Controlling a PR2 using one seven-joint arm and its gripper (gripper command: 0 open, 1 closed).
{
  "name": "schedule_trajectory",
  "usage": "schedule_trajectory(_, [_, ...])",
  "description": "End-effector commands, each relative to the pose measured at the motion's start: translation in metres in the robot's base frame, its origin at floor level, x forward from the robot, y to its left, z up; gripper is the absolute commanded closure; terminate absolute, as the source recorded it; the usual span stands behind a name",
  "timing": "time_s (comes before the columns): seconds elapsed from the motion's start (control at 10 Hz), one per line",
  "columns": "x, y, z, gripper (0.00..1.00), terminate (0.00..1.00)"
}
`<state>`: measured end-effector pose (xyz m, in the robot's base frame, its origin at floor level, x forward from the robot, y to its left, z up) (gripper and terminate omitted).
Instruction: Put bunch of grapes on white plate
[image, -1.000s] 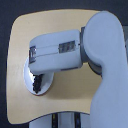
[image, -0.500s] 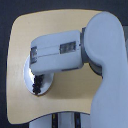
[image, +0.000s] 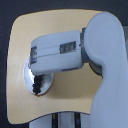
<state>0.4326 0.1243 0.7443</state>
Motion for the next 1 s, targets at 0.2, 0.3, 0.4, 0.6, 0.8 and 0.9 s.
schedule_trajectory(0.2, [0.013, -0.001, 0.013, 0.0, 0.0])
schedule_trajectory(0.3, [0.015, -0.001, 0.024, 0.0, 0.0])
schedule_trajectory(0.4, [0.018, 0.0, 0.032, 0.0, 0.0])
schedule_trajectory(0.6, [0.036, 0.005, 0.065, 0.0, 0.0])
schedule_trajectory(0.8, [0.049, 0.002, 0.089, 0.0, 0.0])
schedule_trajectory(0.9, [0.055, 0.004, 0.103, 0.0, 0.0])
